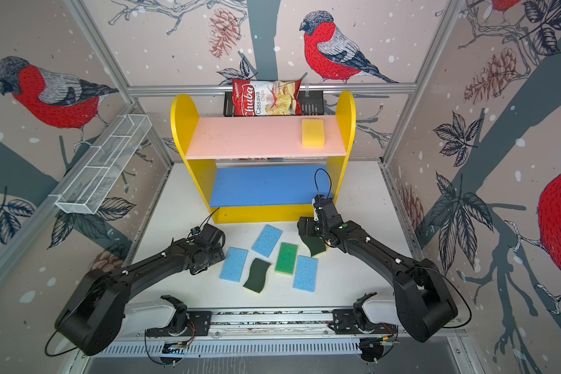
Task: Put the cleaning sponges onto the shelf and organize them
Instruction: 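Lift the small yellow sponge off the table with the left gripper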
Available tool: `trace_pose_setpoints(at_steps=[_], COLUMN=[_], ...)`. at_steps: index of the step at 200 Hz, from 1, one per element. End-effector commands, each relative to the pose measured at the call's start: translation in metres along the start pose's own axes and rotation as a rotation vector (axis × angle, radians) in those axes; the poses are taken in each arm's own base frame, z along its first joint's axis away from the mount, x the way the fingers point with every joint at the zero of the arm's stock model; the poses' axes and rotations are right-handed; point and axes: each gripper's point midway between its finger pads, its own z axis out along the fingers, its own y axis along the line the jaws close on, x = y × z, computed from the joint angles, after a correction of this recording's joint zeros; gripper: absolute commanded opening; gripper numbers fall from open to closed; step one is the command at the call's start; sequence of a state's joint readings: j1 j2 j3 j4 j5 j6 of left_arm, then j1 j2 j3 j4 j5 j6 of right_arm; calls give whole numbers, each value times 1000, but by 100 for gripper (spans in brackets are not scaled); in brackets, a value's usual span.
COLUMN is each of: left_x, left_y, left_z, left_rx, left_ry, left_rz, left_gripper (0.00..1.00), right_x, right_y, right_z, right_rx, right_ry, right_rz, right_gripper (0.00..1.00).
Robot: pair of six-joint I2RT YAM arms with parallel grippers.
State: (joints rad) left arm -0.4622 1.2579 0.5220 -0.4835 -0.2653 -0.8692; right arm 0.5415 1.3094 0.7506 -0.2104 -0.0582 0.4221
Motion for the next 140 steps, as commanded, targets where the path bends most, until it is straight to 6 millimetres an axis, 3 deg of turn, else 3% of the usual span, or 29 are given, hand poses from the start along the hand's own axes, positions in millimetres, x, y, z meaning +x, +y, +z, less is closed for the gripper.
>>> trace_pose_setpoints(at_steps=[1,76,140], left_x=[3,16,7], left_y=[-2,0,-10], left_z=[3,8,-11], left_rx=[17,24,101], left_ry=[3,49,12], left_rz=[36,50,81], left_gripper=[81,70,64], right_x=[-1,2,1], right_y=[2,0,1], right_z=[0,-1,-4], right_rx=[-9,-2,4], right_ry=[-9,-4,-5], right_rz=[9,9,6], right_gripper=[93,92,92])
